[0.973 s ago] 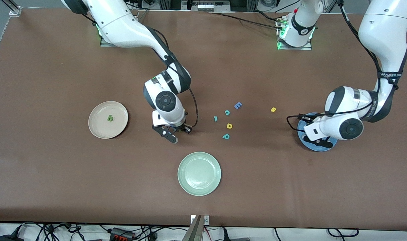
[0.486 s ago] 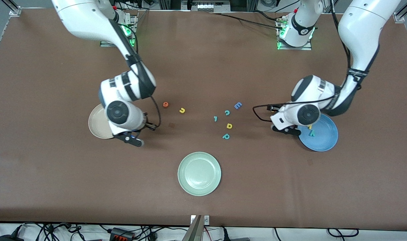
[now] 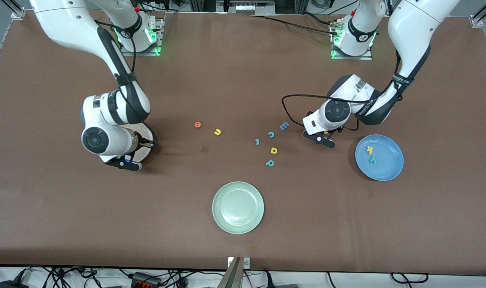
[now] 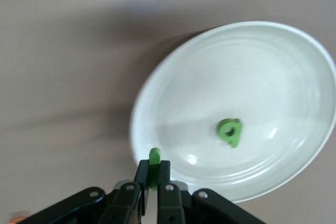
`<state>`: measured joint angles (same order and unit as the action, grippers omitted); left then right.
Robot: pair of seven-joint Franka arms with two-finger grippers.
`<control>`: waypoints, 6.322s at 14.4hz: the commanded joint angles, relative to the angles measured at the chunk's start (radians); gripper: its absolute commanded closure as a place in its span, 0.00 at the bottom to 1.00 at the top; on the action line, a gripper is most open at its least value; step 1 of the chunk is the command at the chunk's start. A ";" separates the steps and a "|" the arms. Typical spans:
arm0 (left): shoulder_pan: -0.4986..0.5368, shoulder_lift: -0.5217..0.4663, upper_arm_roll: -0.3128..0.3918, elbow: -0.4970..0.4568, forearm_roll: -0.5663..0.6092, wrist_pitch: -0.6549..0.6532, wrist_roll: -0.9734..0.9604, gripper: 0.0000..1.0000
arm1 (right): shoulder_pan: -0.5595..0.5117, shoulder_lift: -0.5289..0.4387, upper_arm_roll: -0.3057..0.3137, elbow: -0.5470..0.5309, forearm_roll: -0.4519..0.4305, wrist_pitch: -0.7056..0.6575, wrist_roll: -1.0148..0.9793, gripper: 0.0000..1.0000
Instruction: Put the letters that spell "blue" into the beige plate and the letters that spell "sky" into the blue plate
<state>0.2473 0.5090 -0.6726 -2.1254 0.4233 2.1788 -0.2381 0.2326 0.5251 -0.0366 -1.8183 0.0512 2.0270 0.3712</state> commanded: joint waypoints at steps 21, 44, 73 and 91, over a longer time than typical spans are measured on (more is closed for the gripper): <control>0.069 0.098 0.027 -0.021 0.066 0.108 0.238 0.70 | 0.189 -0.108 0.075 -0.111 0.024 0.105 0.047 0.00; 0.202 0.115 0.053 0.349 0.106 -0.267 0.447 0.00 | 0.347 -0.031 0.077 -0.308 0.025 0.523 0.239 0.25; 0.044 0.114 -0.015 0.703 0.022 -0.580 0.220 0.00 | -0.111 -0.123 0.060 -0.174 -0.026 0.176 -0.286 0.80; -0.212 -0.180 0.408 0.871 -0.347 -0.806 -0.046 0.00 | -0.199 -0.075 0.075 -0.150 -0.136 0.196 -0.364 0.00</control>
<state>0.0935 0.4430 -0.4472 -1.1308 0.1939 1.2994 -0.2805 0.0299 0.4829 0.0138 -1.9749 -0.0811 2.2298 -0.0017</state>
